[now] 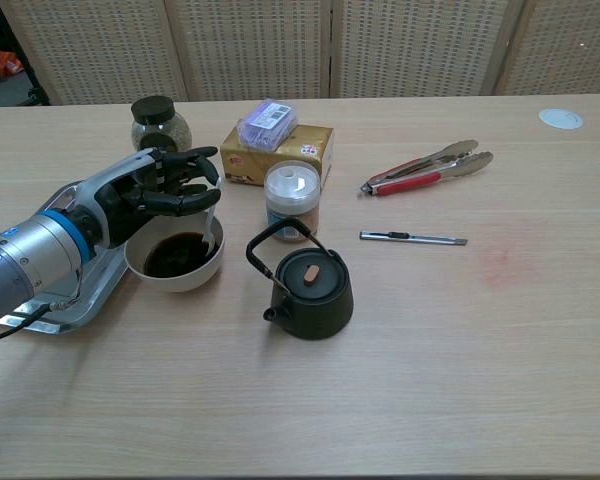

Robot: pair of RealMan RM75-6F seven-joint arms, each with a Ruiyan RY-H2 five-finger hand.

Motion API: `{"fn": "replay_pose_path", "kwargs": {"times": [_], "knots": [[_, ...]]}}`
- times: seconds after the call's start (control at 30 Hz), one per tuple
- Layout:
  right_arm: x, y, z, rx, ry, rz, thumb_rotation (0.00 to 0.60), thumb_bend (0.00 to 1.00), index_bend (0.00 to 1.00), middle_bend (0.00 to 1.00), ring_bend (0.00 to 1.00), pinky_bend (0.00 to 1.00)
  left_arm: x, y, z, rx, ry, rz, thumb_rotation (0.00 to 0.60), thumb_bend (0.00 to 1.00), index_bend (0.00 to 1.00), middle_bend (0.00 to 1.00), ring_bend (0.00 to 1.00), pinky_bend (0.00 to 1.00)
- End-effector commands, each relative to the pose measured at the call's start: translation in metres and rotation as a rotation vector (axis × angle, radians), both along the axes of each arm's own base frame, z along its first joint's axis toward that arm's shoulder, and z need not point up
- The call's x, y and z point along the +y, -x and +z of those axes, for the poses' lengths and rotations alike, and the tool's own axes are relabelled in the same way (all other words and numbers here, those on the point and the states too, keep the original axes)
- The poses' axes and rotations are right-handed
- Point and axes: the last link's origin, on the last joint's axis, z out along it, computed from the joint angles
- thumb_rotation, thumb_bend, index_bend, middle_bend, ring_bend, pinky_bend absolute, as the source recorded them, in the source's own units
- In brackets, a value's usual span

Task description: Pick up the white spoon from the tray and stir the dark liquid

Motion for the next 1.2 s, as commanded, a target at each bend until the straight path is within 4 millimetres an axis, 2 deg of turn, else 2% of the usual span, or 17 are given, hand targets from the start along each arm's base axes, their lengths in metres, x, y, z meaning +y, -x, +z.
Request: {"fn": "replay_pose_path", "kwargs": {"times": [0.03, 0.37, 0.63, 1.0, 1.2], "knots": [[0.0, 0.0, 0.0, -0.001, 0.001, -0.001, 0.6, 0.0, 0.02, 0.0, 0.0, 0.0, -0.005, -0.005, -0.005, 0.001, 0.015, -0.012, 0.6, 0.4, 0.69, 0.0, 0.0, 0.0], [0.001, 0.0, 0.0, 0.001, 0.0, 0.001, 0.6, 0.0, 0.02, 0.0, 0.0, 0.0, -0.02, -0.005, 0.0, -0.034, 0.032, -0.036, 0.6, 0.42, 0.69, 0.0, 0.0, 0.0], [0.001, 0.0, 0.0, 0.004, -0.002, 0.001, 0.6, 0.0, 0.02, 0.0, 0.0, 0.0, -0.025, 0.008, 0.005, -0.017, 0.008, -0.026, 0.6, 0.44, 0.69, 0.0, 0.0, 0.0], [0.002, 0.0, 0.0, 0.003, -0.006, 0.001, 0.6, 0.0, 0.02, 0.0, 0.0, 0.0, -0.017, 0.024, 0.012, -0.012, -0.013, 0.02, 0.6, 0.44, 0.7, 0.0, 0.0, 0.0], [0.002, 0.001, -0.001, 0.001, -0.007, -0.003, 0.6, 0.0, 0.02, 0.0, 0.0, 0.0, -0.008, 0.019, 0.012, -0.015, -0.029, 0.018, 0.6, 0.44, 0.7, 0.0, 0.0, 0.0]]}}
